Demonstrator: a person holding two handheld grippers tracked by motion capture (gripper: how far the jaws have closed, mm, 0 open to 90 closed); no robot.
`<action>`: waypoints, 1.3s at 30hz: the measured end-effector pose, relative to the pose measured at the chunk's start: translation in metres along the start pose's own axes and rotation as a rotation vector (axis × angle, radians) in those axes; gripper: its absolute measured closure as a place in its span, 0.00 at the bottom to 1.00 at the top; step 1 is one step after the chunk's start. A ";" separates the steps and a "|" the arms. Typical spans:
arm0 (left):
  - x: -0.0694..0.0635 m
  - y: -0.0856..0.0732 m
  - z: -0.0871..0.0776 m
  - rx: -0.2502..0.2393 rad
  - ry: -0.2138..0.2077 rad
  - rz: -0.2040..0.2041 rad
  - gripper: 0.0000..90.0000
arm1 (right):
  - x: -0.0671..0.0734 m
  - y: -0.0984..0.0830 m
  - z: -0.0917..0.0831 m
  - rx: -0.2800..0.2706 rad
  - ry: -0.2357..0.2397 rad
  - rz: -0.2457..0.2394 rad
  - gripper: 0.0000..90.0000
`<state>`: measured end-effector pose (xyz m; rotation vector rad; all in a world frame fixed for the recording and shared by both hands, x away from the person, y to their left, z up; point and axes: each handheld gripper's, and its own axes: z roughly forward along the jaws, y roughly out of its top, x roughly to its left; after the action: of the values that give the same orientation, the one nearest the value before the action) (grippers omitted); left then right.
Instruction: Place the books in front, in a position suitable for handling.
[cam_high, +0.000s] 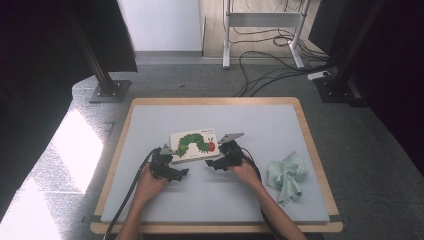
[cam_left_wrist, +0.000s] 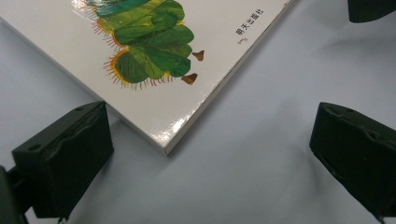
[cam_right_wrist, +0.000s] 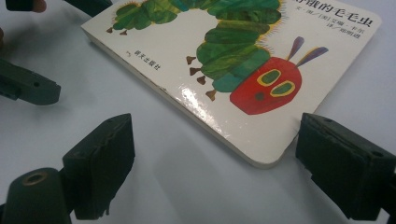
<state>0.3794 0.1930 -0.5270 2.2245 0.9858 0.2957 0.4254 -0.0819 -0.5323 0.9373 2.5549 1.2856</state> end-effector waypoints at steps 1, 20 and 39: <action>-0.002 -0.001 0.000 -0.002 -0.004 0.000 0.00 | 0.002 -0.002 -0.002 0.003 -0.004 -0.002 0.13; -0.041 -0.009 -0.006 0.010 -0.052 0.054 0.00 | 0.027 -0.037 -0.038 0.020 -0.040 -0.045 0.12; -0.077 -0.018 -0.011 0.017 -0.113 0.099 0.00 | 0.055 -0.074 -0.076 0.014 -0.049 -0.008 0.11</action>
<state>0.3113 0.1518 -0.5259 2.2829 0.8221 0.2036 0.3180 -0.1340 -0.5325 0.9484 2.5311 1.2294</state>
